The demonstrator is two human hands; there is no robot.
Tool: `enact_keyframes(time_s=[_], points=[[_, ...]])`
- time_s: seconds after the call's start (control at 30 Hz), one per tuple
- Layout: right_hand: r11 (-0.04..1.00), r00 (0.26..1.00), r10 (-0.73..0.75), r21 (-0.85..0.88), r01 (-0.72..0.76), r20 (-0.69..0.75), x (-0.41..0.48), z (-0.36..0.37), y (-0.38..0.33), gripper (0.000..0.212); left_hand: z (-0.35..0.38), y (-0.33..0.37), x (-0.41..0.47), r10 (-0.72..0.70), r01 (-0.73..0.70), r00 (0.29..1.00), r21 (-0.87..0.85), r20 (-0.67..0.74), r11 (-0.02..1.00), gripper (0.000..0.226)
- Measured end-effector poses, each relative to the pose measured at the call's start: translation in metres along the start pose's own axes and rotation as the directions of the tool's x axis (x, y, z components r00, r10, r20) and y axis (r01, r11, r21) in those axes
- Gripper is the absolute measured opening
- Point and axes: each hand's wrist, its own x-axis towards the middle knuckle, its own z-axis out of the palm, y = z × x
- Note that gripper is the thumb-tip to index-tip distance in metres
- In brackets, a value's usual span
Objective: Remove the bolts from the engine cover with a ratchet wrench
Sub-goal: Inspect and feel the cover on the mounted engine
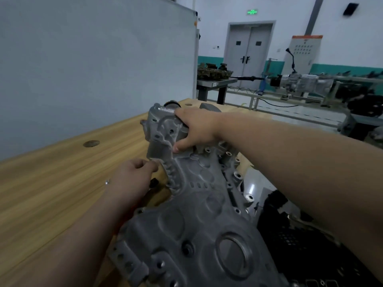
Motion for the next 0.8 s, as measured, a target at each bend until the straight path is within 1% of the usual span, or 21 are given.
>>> enact_keyframes(time_s=[0.07, 0.13, 0.2, 0.23, 0.3, 0.33, 0.37, 0.4, 0.47, 0.5, 0.57, 0.6, 0.67, 0.7, 0.73, 0.77, 0.8], points=[[0.998, 0.999, 0.027, 0.050, -0.025, -0.031, -0.016, -0.017, 0.004, 0.081, -0.001, 0.011, -0.002, -0.009, 0.010, 0.996, -0.006, 0.085, 1.000, 0.036], [0.994, 0.998, 0.049, 0.095, -0.044, -0.050, -0.035, -0.034, 0.006, 0.077, -0.004, 0.028, -0.006, 0.006, 0.012, 0.983, -0.100, 0.182, 0.995, 0.043], [0.992, 0.995, 0.071, 0.106, -0.063, -0.071, -0.057, -0.051, 0.007, 0.074, -0.006, 0.047, -0.021, 0.067, -0.028, 0.968, -0.161, 0.242, 0.987, 0.050], [0.993, 0.993, 0.085, 0.090, -0.078, -0.082, -0.068, -0.061, 0.007, 0.074, -0.006, 0.057, -0.033, 0.111, -0.065, 0.958, -0.177, 0.266, 0.982, 0.057], [0.992, 0.988, 0.118, 0.055, -0.113, -0.099, -0.094, -0.081, 0.005, 0.075, -0.011, 0.076, -0.060, 0.223, -0.162, 0.929, -0.216, 0.295, 0.963, 0.072], [0.990, 0.985, 0.138, 0.044, -0.134, -0.107, -0.110, -0.092, 0.003, 0.074, -0.015, 0.087, -0.076, 0.295, -0.235, 0.902, -0.216, 0.315, 0.948, 0.077], [0.987, 0.979, 0.161, 0.038, -0.157, -0.121, -0.126, -0.102, 0.003, 0.072, -0.019, 0.098, -0.092, 0.373, -0.332, 0.862, -0.172, 0.343, 0.927, 0.082], [0.983, 0.972, 0.186, 0.031, -0.183, -0.145, -0.143, -0.111, 0.002, 0.070, -0.024, 0.111, -0.106, 0.430, -0.438, 0.817, -0.071, 0.385, 0.896, 0.084], [0.974, 0.953, 0.219, -0.015, -0.227, -0.210, -0.180, -0.131, -0.002, 0.071, -0.030, 0.134, -0.136, 0.471, -0.588, 0.746, 0.134, 0.472, 0.798, 0.084], [0.969, 0.944, 0.225, -0.048, -0.243, -0.242, -0.200, -0.140, -0.005, 0.071, -0.027, 0.142, -0.149, 0.488, -0.637, 0.719, 0.190, 0.495, 0.747, 0.082], [0.947, 0.926, 0.226, -0.154, -0.282, -0.303, -0.237, -0.158, -0.016, 0.070, -0.016, 0.153, -0.175, 0.515, -0.709, 0.682, 0.294, 0.520, 0.642, 0.076], [0.926, 0.918, 0.220, -0.227, -0.303, -0.330, -0.254, -0.165, -0.022, 0.069, -0.009, 0.155, -0.189, 0.508, -0.737, 0.661, 0.350, 0.552, 0.579, 0.078], [0.867, 0.909, 0.187, -0.373, -0.331, -0.372, -0.286, -0.175, -0.035, 0.069, 0.003, 0.156, -0.214, 0.489, -0.796, 0.603, 0.439, 0.630, 0.417, 0.082], [0.833, 0.903, 0.168, -0.434, -0.344, -0.395, -0.301, -0.179, -0.039, 0.070, 0.010, 0.157, -0.226, 0.508, -0.816, 0.578, 0.465, 0.638, 0.343, 0.085], [0.797, 0.894, 0.153, -0.483, -0.364, -0.421, -0.317, -0.182, -0.042, 0.073, 0.020, 0.156, -0.239, 0.559, -0.826, 0.555, 0.490, 0.616, 0.280, 0.089], [0.762, 0.880, 0.144, -0.517, -0.390, -0.453, -0.334, -0.185, -0.044, 0.078, 0.034, 0.154, -0.252, 0.641, -0.830, 0.521, 0.510, 0.563, 0.227, 0.091], [0.732, 0.862, 0.144, -0.534, -0.424, -0.487, -0.350, -0.185, -0.045, 0.084, 0.050, 0.149, -0.268, 0.729, -0.831, 0.477, 0.521, 0.491, 0.193, 0.089]])
